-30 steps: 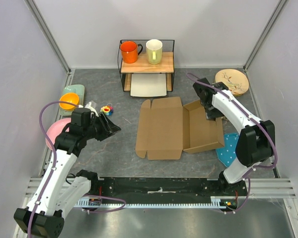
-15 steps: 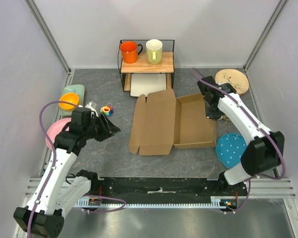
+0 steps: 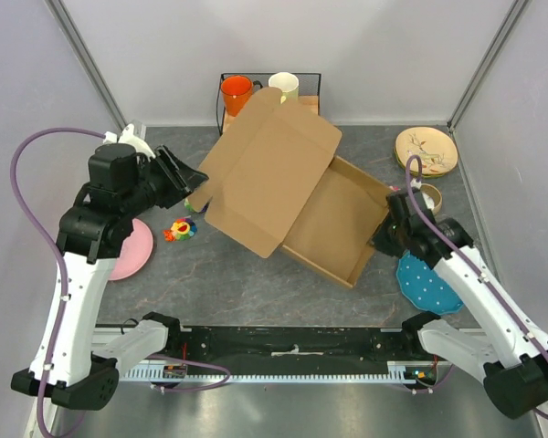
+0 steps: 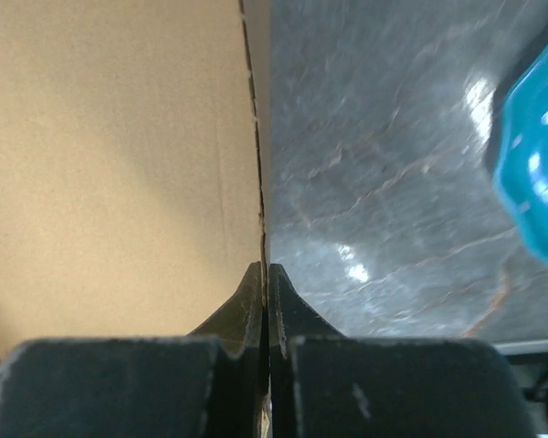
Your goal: Fold the paper box
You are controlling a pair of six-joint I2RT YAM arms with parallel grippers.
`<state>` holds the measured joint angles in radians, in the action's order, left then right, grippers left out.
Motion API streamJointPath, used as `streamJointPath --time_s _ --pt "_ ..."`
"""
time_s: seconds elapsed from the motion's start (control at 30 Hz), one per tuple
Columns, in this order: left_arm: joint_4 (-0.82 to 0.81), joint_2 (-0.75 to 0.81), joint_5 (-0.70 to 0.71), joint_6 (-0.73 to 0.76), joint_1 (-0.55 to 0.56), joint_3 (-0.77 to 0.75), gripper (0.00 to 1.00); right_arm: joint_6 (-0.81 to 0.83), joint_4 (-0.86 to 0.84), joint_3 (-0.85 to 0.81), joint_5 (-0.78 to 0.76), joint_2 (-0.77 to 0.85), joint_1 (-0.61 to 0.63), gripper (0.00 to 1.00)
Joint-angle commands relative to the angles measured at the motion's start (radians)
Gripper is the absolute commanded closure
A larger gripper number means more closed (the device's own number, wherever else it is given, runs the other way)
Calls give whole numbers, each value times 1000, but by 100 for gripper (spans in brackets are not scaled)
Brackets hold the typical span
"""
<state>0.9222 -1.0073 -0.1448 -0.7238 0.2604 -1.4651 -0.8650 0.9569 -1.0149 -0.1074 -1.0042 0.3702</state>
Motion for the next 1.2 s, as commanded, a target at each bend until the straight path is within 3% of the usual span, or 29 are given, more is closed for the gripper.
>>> streamJointPath --time_s 0.0,0.17,0.3,0.53,0.7,0.73,0.8,0.83,0.9,1.07,1.17 --pt "50 -28 71 -26 8 -44 51 -380 -182 101 -4 61 78 100" --pt "75 -5 131 -61 19 5 50 -590 -230 162 -162 76 211 100" --pt "121 6 259 -91 43 -20 50 -770 -312 235 -254 38 320 100" --pt "159 9 310 -121 94 -21 50 -1118 -325 224 -422 -199 609 100" --pt "170 21 320 -121 112 14 50 -1298 -323 207 -439 -321 697 100" --pt "170 24 321 -121 118 28 50 -1299 -322 197 -428 -347 704 98" --pt "168 29 324 -121 122 43 50 -1281 -326 190 -431 -361 708 84" --pt "162 30 326 -120 122 60 50 -1272 -325 187 -436 -361 710 67" --pt "153 35 320 -115 123 84 50 -1232 -322 187 -452 -344 710 49" --pt "118 45 309 -114 122 132 50 -1067 -253 135 -480 -313 710 30" --pt "109 59 315 -106 122 160 50 -788 -178 3 -469 -313 713 22"
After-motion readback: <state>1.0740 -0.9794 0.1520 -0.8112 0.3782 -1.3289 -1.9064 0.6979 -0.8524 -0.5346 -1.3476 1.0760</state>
